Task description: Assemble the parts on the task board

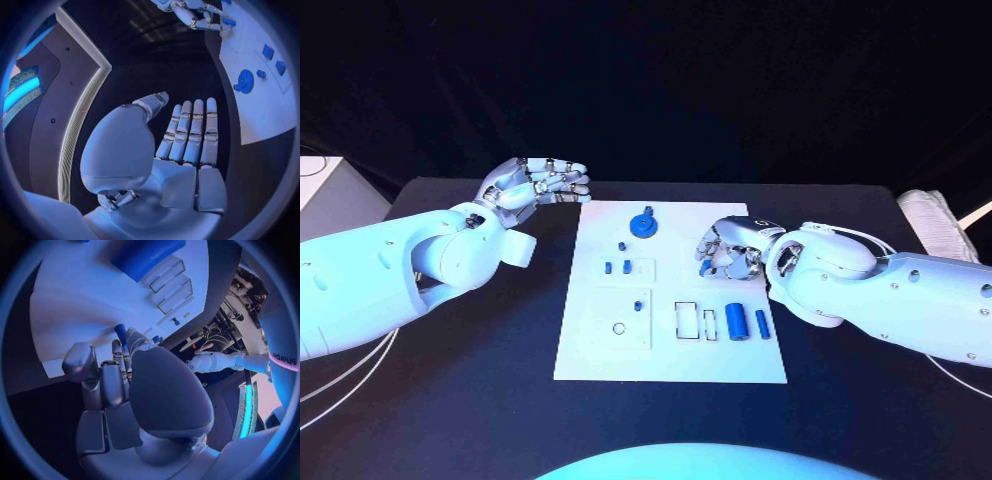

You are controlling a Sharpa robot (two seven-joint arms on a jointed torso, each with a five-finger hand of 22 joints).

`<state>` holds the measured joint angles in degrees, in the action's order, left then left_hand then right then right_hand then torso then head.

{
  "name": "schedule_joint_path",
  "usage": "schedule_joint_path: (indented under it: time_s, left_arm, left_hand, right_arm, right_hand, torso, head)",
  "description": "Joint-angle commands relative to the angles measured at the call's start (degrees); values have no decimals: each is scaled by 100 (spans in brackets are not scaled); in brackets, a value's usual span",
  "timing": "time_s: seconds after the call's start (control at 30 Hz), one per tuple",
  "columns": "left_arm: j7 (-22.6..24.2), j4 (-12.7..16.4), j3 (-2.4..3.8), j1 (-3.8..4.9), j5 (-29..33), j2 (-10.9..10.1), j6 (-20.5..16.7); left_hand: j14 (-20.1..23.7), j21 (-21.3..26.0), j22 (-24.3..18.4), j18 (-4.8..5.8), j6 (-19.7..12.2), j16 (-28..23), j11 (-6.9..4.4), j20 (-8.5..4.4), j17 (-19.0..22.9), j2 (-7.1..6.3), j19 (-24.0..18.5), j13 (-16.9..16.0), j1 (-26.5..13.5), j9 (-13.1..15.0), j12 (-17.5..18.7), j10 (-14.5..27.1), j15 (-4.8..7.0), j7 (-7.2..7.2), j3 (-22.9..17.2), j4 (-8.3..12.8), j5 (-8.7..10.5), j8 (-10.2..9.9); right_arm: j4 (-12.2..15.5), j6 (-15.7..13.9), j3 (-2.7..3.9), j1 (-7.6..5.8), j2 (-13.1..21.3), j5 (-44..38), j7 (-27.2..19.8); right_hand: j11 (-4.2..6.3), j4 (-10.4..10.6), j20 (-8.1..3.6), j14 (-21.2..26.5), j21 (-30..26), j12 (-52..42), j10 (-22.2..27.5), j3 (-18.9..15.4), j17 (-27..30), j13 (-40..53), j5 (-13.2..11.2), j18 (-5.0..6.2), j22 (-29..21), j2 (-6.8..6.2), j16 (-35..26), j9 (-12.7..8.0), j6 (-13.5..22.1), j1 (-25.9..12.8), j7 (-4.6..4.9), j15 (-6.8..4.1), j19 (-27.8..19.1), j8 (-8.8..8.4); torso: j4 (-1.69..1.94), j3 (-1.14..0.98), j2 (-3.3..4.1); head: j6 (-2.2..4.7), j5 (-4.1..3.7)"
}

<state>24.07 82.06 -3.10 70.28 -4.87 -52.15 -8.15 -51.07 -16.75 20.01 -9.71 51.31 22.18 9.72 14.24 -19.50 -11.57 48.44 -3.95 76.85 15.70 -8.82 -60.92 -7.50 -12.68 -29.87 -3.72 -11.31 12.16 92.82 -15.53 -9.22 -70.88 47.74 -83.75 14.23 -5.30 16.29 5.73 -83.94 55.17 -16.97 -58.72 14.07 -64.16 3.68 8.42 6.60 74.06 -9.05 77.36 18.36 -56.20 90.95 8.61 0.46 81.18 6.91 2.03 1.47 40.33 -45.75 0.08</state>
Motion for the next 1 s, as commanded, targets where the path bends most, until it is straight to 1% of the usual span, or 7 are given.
schedule_joint_path:
  time_s: [0.03,0.2,0.3,0.5,0.57,0.73,1.0]
  left_arm:
    - [24,3,4,0,29,13,63]
    - [18,5,4,0,30,14,68]
    - [8,9,4,0,65,11,80]
    - [-7,14,4,0,111,0,92]
    - [-9,16,4,0,116,-2,97]
    - [-10,18,4,0,122,-3,104]
    - [-4,1,4,-1,124,14,110]
  left_hand:
    - [16,39,-7,-62,-47,-16,-4,-1,-9,-22,40,-4,21,-5,22,48,-22,-2,36,-1,-10,-26]
    - [16,40,-8,-62,-47,-16,-3,-1,-10,-15,42,-5,18,-5,20,50,-23,-4,36,-5,-10,-24]
    - [16,41,-9,-62,-47,-15,-2,-1,-11,-11,44,-5,16,-5,19,51,-24,-5,36,-8,-10,-23]
    - [16,41,-9,-62,-47,-15,-2,-1,-11,-11,44,-5,16,-5,19,51,-24,-5,36,-8,-10,-23]
    - [16,41,-9,-62,-47,-15,-2,-1,-11,-11,44,-5,16,-5,19,51,-24,-5,36,-8,-10,-23]
    - [17,45,-12,-61,-49,-15,0,-1,-12,-1,49,-6,6,-6,14,56,-26,-6,40,-19,-9,-20]
    - [19,51,-16,-61,-49,-14,0,-1,-14,14,56,-8,-11,-7,7,59,-27,-5,46,-37,-8,-13]
  right_arm:
    - [-13,-91,-3,9,-28,79,57]
    - [-21,-90,-5,19,-61,90,87]
    - [-34,-96,-6,32,-76,57,112]
    - [-33,-195,-6,54,-91,-54,167]
    - [-29,-298,-6,60,-93,-85,171]
    - [40,-601,-5,69,-71,-132,145]
    - [346,-747,26,-19,103,23,144]
  right_hand:
    - [40,-3,-16,-80,132,81,-286,393,-15,4,-119,-78,75,-21,-12,26,-209,10,-17,-56,72,93]
    - [114,-93,-68,-100,315,202,-645,932,-60,23,-133,-106,186,-143,15,82,-413,-89,-69,-111,124,211]
    - [148,-221,-94,-106,364,292,-810,1226,-79,36,-240,-115,228,-185,25,131,-489,-199,-96,-137,135,281]
    - [207,-528,-138,-122,524,346,-1066,1565,-126,81,-360,-140,327,-145,51,238,-648,-288,-140,-189,174,436]
    - [222,-659,-152,-123,544,384,-1134,1710,-125,99,-447,-144,349,-131,50,279,-663,-358,-145,-198,178,481]
    - [247,-956,-178,-139,714,419,-1290,1972,-174,161,-456,-172,449,-96,76,376,-699,-463,-150,-220,217,587]
    - [248,-1148,-182,-146,828,472,-1347,2140,-202,211,-466,-192,522,-93,92,446,-671,-620,-145,-221,239,641]
  torso:
    - [-9,-1,2]
    - [7,1,1]
    - [7,4,-4]
    - [1,3,-4]
    - [1,4,-7]
    - [-2,4,-9]
    - [11,14,-27]
  head:
    - [-8,-5]
    - [-24,-19]
    - [-29,-37]
    - [-35,-39]
    - [-33,-43]
    - [-27,-45]
    - [22,-48]
